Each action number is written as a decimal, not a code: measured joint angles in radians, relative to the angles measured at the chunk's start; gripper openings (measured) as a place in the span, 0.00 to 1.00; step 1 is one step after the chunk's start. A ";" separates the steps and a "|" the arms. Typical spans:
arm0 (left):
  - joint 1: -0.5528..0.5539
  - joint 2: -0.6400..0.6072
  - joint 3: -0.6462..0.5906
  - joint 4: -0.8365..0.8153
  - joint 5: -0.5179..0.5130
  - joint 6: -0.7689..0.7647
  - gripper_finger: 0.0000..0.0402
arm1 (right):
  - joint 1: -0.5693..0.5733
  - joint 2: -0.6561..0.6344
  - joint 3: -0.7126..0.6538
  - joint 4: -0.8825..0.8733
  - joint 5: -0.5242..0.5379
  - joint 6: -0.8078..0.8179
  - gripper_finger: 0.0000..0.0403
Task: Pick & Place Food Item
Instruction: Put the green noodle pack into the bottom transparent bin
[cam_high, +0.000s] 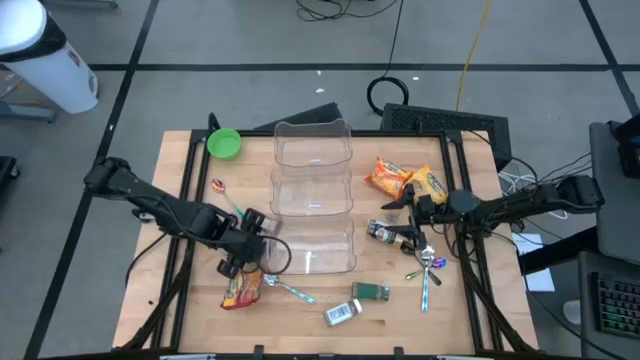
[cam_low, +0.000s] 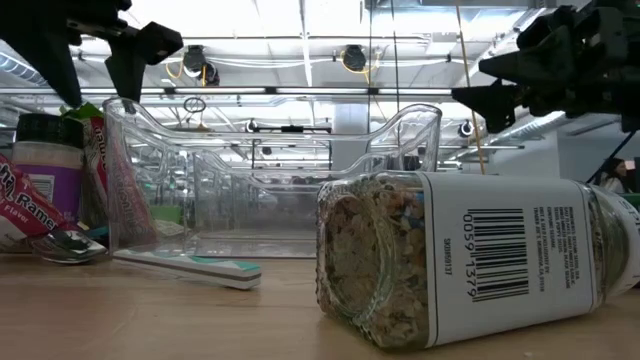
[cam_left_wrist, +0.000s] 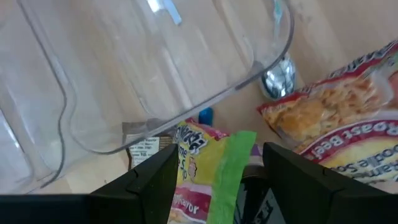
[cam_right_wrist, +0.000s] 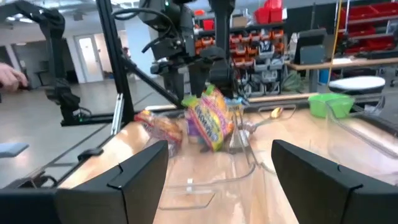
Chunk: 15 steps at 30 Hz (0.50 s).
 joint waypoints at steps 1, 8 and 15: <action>0.000 0.006 0.000 -0.010 0.000 0.009 0.59 | 0.004 0.010 0.000 0.006 0.000 0.000 0.69; 0.001 0.012 0.000 -0.095 -0.087 -0.006 0.60 | 0.011 0.062 0.000 0.024 0.001 0.000 0.69; 0.001 0.012 0.000 -0.151 -0.150 -0.042 0.59 | 0.011 0.090 0.000 0.041 0.005 0.000 0.68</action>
